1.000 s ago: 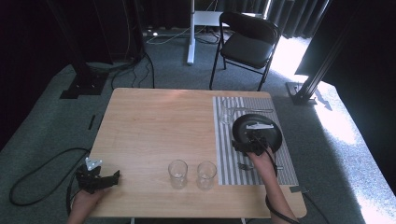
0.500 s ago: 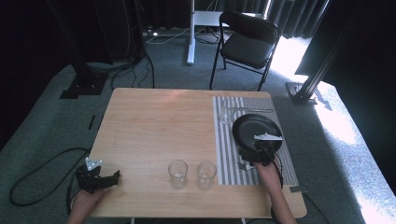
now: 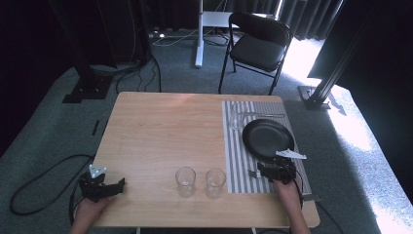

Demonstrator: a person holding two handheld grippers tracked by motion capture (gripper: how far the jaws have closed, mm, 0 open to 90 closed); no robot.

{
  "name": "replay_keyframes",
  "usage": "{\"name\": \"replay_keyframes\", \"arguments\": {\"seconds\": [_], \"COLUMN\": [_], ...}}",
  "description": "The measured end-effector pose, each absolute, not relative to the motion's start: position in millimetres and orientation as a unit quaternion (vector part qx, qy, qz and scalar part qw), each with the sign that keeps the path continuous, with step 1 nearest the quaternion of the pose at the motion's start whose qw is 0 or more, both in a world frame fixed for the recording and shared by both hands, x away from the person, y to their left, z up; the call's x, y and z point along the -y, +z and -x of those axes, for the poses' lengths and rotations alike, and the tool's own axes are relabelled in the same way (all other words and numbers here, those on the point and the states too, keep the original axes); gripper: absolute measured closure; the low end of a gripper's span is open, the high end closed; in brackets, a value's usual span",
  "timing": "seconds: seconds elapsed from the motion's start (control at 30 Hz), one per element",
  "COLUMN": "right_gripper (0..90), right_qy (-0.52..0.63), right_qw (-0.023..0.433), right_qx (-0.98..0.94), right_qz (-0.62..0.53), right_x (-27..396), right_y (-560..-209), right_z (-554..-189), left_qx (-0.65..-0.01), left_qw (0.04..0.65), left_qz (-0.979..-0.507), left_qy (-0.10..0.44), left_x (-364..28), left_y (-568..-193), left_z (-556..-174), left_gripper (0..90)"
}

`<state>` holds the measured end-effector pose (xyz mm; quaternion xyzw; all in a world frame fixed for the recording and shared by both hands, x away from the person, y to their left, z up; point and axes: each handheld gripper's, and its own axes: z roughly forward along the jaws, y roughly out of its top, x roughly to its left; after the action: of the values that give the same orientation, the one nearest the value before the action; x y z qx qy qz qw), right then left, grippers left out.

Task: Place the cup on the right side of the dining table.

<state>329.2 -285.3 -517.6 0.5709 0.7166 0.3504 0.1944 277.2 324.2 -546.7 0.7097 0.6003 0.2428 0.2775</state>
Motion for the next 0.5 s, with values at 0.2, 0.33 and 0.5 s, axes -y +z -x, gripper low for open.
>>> {"name": "replay_keyframes", "arguments": {"seconds": [0.2, 0.33, 0.5], "right_gripper": [12.7, 12.7, 12.7], "right_qy": [0.352, 0.347, 0.339], "right_qw": [0.188, 0.186, 0.186], "right_qx": [-0.706, -0.701, -0.697], "right_qz": [-0.585, -0.595, -0.603], "right_x": [296, 307, 317], "right_y": [-522, -526, -531], "right_z": [-321, -310, -298], "left_qx": [-0.600, -0.600, -0.600], "left_qw": [0.278, 0.277, 0.277], "left_qz": [-0.710, -0.710, -0.710], "left_qy": [0.243, 0.242, 0.242], "left_x": [-324, -324, -324], "left_y": [-547, -547, -547], "left_z": [-277, -277, -277], "left_gripper": [0.6, 0.6, 0.6]}}
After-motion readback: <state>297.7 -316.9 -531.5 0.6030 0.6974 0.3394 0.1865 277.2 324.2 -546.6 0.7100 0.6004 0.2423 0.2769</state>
